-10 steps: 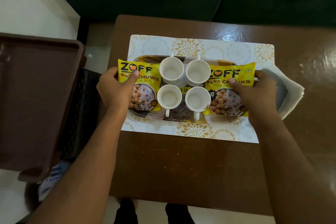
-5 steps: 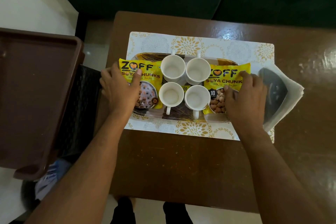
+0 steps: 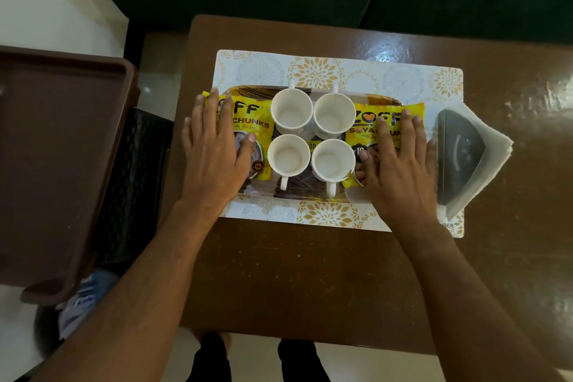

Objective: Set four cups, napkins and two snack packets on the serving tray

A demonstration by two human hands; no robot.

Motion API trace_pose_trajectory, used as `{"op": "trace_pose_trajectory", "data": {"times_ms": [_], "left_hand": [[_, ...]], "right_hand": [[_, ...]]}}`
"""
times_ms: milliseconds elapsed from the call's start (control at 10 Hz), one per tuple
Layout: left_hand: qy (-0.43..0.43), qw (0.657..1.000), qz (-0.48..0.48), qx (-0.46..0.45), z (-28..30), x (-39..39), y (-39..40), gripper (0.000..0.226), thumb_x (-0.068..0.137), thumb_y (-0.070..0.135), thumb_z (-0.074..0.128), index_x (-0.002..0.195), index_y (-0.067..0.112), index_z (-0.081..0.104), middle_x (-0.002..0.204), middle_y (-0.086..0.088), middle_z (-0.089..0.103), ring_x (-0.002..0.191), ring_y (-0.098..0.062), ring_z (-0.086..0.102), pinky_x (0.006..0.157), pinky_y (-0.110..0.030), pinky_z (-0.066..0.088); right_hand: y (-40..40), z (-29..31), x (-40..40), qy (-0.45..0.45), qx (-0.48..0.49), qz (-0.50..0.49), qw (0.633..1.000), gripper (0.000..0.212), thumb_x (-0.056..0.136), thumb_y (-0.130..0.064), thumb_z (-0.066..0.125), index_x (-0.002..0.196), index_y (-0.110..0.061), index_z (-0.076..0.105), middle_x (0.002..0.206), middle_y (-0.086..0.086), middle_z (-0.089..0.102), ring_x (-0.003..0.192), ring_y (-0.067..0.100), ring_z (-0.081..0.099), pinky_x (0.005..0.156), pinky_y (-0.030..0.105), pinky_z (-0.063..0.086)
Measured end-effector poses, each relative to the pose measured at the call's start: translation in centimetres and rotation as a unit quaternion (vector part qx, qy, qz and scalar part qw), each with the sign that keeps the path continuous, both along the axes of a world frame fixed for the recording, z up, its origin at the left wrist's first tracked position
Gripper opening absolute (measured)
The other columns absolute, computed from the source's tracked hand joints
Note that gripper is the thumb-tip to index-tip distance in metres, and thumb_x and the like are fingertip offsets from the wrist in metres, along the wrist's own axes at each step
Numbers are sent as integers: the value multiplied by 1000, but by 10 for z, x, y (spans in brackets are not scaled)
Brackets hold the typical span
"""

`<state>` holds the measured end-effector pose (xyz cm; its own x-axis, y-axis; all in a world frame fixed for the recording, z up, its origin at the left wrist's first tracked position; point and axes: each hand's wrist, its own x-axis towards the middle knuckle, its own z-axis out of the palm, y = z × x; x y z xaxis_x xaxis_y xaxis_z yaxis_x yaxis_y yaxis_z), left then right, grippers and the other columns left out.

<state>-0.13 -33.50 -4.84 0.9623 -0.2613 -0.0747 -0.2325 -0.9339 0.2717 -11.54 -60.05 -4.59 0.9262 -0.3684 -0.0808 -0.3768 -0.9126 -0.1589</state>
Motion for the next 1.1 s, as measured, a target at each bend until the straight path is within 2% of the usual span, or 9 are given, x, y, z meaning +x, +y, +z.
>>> {"op": "trace_pose_trajectory", "data": {"times_ms": [300,500,700,900,1100], "left_hand": [[3,1000,0,-8,-5,-3,1,72,104,53,33,163,12,23,175,-12,12,162,-33,6,128,-59,18],[-25,998,-30,42,-4,-7,0,75,106,51,30,166,12,6,176,-10,0,163,-29,-2,129,-59,7],[-19,997,-46,62,-7,-8,1,75,105,53,20,165,8,13,176,-9,7,163,-26,5,129,-59,3],[-23,998,-45,47,0,-8,4,75,104,51,23,165,8,14,175,-10,13,162,-26,9,130,-55,2],[-39,999,-35,16,19,-12,8,72,104,47,27,163,5,20,172,-15,20,161,-30,16,131,-53,9]], "right_hand": [[1,-3,0,5,-2,1,1000,58,110,-48,32,161,-20,25,172,18,11,161,34,4,125,64,15],[3,-5,-1,0,-35,14,999,63,111,-48,25,164,-16,13,174,14,2,161,31,-3,126,64,8],[6,-9,-1,8,-33,26,999,60,113,-43,22,163,-12,16,174,13,4,162,30,-3,125,65,6],[10,-2,4,-3,-33,27,999,62,111,-44,20,163,-9,19,173,15,8,161,32,-1,125,66,9],[24,15,13,-30,-27,25,999,64,110,-43,20,162,-6,18,173,14,9,161,32,1,127,63,9]]}}
